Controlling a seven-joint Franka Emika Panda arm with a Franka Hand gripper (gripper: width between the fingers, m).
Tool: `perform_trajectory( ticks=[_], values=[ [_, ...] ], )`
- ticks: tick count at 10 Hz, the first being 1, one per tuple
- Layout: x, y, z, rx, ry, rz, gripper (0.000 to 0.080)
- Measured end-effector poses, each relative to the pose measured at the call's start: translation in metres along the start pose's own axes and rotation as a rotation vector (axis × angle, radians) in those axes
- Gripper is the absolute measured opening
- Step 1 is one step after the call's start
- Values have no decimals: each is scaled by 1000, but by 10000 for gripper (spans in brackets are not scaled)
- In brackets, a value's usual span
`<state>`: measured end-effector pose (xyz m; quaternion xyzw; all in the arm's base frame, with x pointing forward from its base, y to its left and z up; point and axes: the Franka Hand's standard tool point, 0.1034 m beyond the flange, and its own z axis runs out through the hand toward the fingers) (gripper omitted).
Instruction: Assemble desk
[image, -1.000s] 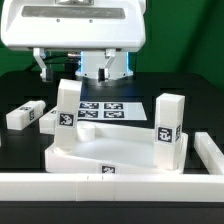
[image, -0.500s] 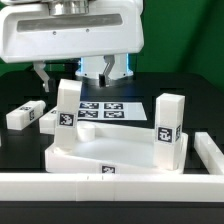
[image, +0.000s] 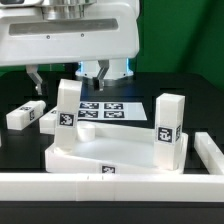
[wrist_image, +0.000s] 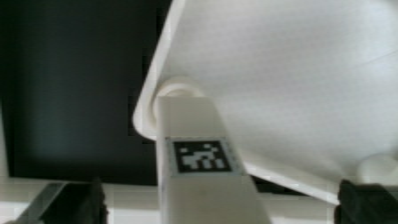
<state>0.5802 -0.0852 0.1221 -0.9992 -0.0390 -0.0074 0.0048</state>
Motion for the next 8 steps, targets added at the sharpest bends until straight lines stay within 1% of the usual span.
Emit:
perform_trajectory(
  ticks=[1, 2, 3, 4, 8],
  values=[
    [5, 2, -1, -18, 18, -18, 649],
    [7, 5, -1, -15, 14, -18, 649],
    [8, 5, -2, 0, -10, -6, 649],
    [10, 1, -4, 5, -18, 13, 649],
    [11, 2, -4, 4, -17, 1, 649]
  ],
)
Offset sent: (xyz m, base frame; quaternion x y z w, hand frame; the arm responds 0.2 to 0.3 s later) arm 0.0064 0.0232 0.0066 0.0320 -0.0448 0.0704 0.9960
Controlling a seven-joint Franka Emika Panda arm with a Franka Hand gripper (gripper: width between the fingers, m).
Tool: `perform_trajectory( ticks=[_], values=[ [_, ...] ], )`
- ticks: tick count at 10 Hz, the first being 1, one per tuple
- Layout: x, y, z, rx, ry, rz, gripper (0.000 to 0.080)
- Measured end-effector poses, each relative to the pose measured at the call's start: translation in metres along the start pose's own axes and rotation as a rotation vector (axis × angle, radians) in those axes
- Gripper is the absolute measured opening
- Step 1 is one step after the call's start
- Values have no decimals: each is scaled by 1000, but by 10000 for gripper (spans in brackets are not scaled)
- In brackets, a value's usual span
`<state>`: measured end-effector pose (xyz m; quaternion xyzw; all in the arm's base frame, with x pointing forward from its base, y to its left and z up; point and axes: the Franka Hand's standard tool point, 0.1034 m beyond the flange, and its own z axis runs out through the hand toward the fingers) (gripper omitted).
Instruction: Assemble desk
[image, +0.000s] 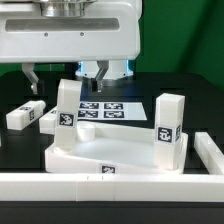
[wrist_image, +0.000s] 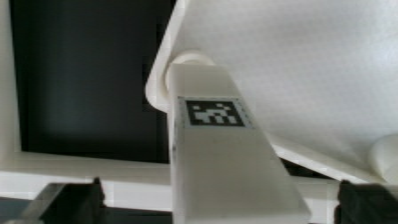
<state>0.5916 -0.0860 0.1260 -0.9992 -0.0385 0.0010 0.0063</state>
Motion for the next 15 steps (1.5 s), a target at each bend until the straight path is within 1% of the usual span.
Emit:
perform_trajectory(
  ticks=[1, 3, 4, 5, 9, 12, 14, 15],
  values=[
    [0, 0, 0, 0, 0, 0, 649],
    [0, 0, 0, 0, 0, 0, 382],
    [0, 0, 0, 0, 0, 0, 382],
    [0, 0, 0, -1, 1, 0, 292],
    [0, 0, 0, -1, 1, 16, 292],
    [0, 0, 0, 1, 1, 178, 294],
    [0, 1, 0, 23, 13, 361, 294],
    [1, 1, 0, 43, 46, 438, 294]
  ],
)
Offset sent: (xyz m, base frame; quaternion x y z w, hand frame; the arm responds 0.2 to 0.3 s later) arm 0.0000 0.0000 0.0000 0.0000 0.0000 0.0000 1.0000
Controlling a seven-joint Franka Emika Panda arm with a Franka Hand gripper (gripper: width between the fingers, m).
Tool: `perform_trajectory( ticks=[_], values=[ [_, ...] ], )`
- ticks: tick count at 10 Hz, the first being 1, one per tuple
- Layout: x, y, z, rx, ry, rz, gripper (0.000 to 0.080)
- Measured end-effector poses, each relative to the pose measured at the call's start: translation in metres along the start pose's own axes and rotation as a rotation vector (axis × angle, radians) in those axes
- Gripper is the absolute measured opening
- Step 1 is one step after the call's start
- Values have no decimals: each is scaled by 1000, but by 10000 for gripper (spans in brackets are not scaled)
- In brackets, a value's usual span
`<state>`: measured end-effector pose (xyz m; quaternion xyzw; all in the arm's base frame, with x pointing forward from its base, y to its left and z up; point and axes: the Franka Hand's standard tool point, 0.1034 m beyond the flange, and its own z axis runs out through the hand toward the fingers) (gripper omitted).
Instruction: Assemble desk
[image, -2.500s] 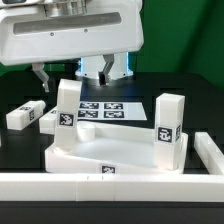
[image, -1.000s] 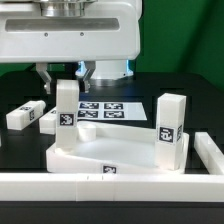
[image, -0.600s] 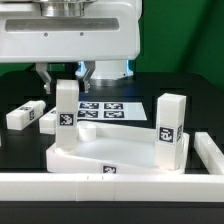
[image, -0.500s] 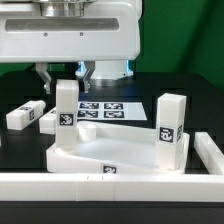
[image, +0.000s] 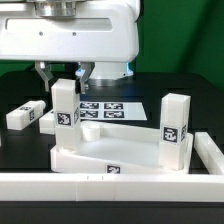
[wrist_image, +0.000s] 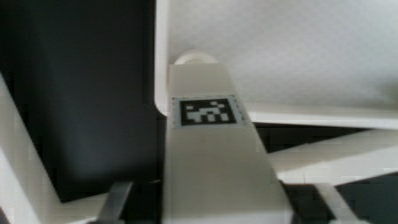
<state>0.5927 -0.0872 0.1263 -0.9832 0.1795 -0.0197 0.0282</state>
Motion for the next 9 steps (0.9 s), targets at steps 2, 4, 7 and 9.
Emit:
perform_trajectory(
  ticks=[2, 4, 7, 9],
  values=[
    [-5, -1, 1, 24, 30, 211, 294],
    [-5, 0, 1, 42, 48, 362, 294],
    [-4, 0, 2, 46, 45, 495, 294],
    [-4, -1, 2, 50, 42, 603, 294]
  ],
)
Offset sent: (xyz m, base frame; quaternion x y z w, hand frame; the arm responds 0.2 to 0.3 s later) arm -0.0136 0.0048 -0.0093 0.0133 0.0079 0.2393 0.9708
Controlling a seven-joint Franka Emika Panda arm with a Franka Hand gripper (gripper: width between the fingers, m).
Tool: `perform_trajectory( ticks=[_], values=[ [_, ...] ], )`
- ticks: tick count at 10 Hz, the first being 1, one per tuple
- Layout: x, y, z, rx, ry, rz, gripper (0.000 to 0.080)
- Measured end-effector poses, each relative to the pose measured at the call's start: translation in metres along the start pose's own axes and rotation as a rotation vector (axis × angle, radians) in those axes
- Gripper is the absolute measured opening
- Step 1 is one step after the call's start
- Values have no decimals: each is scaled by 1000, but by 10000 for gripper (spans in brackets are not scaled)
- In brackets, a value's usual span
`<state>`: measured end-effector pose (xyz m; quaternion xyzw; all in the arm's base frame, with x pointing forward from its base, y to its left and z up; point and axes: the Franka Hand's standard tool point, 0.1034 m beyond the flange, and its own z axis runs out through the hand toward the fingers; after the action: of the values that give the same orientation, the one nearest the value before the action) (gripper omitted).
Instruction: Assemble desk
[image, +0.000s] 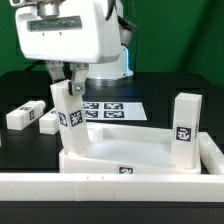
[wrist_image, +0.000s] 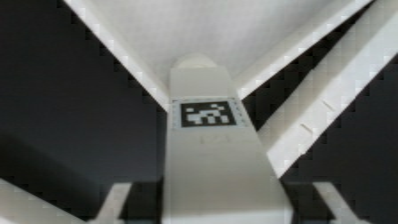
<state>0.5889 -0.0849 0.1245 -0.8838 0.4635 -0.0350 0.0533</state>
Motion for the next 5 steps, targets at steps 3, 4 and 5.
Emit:
perform_trajectory(
  ticks=[3, 4, 5],
  values=[
    [-3, -1, 1, 10, -18, 279, 294],
    [-4, -2, 1, 14, -22, 347, 294],
    [-4, -4, 2, 33, -36, 485, 294]
  ],
)
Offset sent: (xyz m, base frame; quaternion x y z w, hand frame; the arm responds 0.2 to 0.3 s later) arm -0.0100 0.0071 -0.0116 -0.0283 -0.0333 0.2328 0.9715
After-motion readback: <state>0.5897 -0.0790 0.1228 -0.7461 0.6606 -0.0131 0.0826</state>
